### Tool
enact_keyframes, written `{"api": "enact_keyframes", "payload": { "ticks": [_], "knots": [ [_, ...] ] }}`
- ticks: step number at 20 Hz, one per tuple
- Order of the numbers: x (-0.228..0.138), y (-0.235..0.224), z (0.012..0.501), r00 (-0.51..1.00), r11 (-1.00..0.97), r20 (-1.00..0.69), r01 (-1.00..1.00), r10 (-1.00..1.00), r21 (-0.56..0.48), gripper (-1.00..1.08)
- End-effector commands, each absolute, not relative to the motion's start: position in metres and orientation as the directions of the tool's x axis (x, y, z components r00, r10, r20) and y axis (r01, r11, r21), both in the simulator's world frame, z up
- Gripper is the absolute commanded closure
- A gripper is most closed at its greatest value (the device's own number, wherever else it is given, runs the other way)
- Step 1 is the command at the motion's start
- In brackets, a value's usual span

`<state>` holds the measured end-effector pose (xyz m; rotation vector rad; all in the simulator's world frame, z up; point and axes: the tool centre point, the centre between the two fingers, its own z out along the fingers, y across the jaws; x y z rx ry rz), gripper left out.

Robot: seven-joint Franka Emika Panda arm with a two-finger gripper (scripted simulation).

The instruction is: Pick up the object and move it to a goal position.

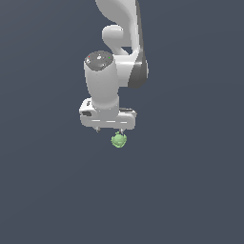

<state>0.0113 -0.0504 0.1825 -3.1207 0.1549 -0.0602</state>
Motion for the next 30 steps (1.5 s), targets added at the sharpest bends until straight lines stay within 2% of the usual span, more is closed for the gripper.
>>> {"api": "enact_keyframes", "payload": {
  "ticks": [1,10,30],
  "knots": [
    [0.011,-0.049,0.182,0.994,-0.995,0.037,-0.099,-0.099,-0.019,-0.92],
    [0.006,-0.043,0.166,0.985,-0.985,0.029,-0.172,-0.173,-0.019,-0.92],
    [-0.025,-0.018,0.097,0.864,-0.864,0.002,-0.504,-0.504,-0.003,-0.92]
  ]
}}
